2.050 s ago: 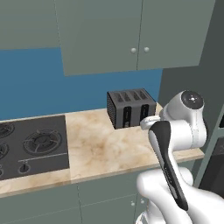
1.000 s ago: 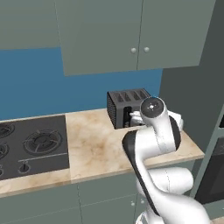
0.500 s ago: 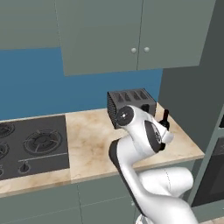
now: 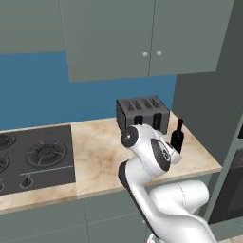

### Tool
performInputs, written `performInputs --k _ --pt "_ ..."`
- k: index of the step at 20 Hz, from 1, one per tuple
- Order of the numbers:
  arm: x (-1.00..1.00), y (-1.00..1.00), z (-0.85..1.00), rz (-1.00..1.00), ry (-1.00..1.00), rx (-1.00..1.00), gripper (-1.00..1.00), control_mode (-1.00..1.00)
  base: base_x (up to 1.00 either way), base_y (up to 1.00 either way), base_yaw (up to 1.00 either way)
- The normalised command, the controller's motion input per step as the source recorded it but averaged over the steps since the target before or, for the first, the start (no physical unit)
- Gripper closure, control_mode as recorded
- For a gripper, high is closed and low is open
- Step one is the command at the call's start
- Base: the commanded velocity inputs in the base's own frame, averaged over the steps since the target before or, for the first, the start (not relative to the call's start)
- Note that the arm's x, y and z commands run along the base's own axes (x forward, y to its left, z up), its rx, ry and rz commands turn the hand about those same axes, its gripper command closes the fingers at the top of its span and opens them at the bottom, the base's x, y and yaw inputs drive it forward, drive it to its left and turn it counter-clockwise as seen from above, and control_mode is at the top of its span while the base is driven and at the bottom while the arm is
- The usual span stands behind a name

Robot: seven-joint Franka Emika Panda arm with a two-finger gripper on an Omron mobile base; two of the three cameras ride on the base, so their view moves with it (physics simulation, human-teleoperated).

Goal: There is a wine glass and glass cup on the dining counter. Place the wine bottle next to the wine glass and the juice bottle next to the glass cup.

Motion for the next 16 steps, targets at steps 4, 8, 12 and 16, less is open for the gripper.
performInputs --k 4,8,12,16 --pt "0.28 -0.04 -0.14 -0.13 0.00 0.04 -1.00 -1.00 0.00 0.00 0.00" --pt "0.35 -0.22 -0.12 -0.10 0.02 0.04 -1.00 -1.00 0.00 0.00 0.00" --pt "0.36 -0.26 -0.12 -0.06 0.02 0.05 -1.00 -1.00 0.00 0.00 0.00" --pt "0.33 -0.28 -0.15 -0.06 0.05 0.07 -1.00 -1.00 0.00 0.00 0.00"
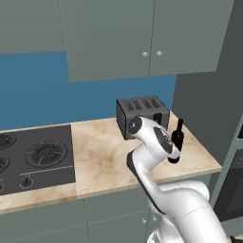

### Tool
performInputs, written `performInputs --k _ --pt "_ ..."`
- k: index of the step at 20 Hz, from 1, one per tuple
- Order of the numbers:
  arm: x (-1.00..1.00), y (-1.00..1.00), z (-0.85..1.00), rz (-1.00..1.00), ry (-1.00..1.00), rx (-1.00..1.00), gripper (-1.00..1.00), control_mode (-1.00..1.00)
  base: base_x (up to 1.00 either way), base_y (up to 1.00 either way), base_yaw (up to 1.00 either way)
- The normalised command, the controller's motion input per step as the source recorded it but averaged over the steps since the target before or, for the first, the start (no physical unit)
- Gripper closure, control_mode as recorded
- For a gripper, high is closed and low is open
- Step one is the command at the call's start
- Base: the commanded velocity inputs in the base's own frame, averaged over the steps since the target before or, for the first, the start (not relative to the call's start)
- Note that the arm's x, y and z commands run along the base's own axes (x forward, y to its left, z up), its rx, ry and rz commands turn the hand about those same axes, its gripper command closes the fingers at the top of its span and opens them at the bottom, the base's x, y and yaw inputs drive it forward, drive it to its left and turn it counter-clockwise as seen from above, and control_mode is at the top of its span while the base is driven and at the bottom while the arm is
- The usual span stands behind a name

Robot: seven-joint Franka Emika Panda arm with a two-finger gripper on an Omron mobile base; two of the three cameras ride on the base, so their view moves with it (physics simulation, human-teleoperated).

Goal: There is a wine glass and glass cup on the dining counter. Place the wine bottle next to the wine glass and the juice bottle next to the glass cup.

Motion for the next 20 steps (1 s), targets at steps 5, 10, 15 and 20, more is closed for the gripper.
performInputs --k 5,10,15,20 --pt "0.24 -0.31 -0.19 -0.04 0.05 0.08 -1.00 -1.00 0.00 0.00 0.00" --pt "0.20 -0.15 -0.31 -0.01 0.01 0.02 -1.00 -1.00 0.00 0.00 0.00" --pt "0.18 -0.20 -0.32 -0.01 0.00 0.00 -1.00 -1.00 0.00 0.00 0.00" --pt "0.20 -0.16 -0.24 -0.02 0.00 0.00 -1.00 -1.00 0.00 0.00 0.00"
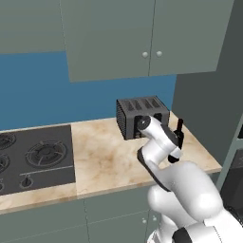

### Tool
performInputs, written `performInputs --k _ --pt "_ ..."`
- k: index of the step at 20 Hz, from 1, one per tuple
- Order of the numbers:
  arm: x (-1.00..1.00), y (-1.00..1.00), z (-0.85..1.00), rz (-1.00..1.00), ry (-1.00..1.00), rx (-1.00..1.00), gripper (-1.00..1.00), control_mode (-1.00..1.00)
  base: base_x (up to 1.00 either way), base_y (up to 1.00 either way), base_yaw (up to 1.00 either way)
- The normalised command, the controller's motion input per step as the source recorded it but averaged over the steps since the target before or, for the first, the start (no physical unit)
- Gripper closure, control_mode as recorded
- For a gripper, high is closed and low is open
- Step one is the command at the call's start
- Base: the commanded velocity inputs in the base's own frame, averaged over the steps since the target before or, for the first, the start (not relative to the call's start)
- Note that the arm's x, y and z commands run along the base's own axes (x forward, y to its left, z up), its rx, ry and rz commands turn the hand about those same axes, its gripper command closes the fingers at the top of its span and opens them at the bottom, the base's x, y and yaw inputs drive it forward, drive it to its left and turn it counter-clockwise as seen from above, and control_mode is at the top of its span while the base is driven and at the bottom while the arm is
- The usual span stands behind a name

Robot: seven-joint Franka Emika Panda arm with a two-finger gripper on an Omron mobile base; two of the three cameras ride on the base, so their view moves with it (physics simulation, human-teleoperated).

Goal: There is a wine glass and glass cup on the dining counter. Place the wine bottle next to the wine glass and the juice bottle next to the glass cup.

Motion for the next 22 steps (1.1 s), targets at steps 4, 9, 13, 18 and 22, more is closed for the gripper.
performInputs --k 4,9,13,18,22 --pt "0.21 -0.12 -0.18 -0.03 0.00 0.00 -1.00 -1.00 0.00 0.00 0.00" --pt "0.16 -0.03 -0.15 -0.01 0.00 0.00 -1.00 -1.00 0.00 0.00 0.00" --pt "0.11 0.00 -0.14 0.00 0.00 0.00 -1.00 -1.00 0.00 0.00 0.00" --pt "0.11 -0.01 -0.10 0.00 0.00 0.00 -1.00 -1.00 0.00 0.00 0.00" --pt "0.06 -0.14 -0.06 0.00 0.00 0.00 -1.00 -1.00 0.00 0.00 0.00"
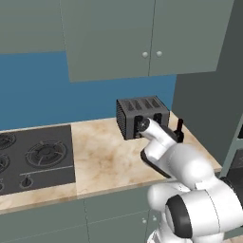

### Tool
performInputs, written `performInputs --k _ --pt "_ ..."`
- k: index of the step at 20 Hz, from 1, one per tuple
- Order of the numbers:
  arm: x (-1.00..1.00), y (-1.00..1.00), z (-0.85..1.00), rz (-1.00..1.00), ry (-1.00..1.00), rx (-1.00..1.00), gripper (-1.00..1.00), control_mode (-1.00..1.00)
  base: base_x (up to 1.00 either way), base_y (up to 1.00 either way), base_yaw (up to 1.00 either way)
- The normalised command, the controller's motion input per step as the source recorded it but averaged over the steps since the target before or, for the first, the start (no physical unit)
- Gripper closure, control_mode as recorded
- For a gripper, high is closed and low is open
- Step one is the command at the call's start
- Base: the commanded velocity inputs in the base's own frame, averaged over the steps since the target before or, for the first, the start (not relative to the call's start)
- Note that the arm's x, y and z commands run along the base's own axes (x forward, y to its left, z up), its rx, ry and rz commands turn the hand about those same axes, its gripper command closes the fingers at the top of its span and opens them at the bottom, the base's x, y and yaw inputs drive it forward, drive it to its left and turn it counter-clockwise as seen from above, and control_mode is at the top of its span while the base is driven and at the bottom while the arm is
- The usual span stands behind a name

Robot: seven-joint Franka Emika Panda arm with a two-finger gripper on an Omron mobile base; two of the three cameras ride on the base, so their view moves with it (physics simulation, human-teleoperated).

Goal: There is a wine glass and glass cup on the dining counter. Place the wine bottle next to the wine glass and the juice bottle next to the glass cup.

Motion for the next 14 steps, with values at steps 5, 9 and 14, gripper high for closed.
performInputs --k 5,9,14 --pt "0.05 -0.18 -0.06 0.00 0.00 0.00 -1.00 -1.00 0.00 0.00 0.00" --pt "0.07 -0.11 -0.08 0.00 0.04 0.00 -1.00 -1.00 0.00 0.00 0.00" --pt "0.11 -0.06 -0.10 0.00 0.08 0.00 -1.00 -1.00 0.00 0.00 0.00"
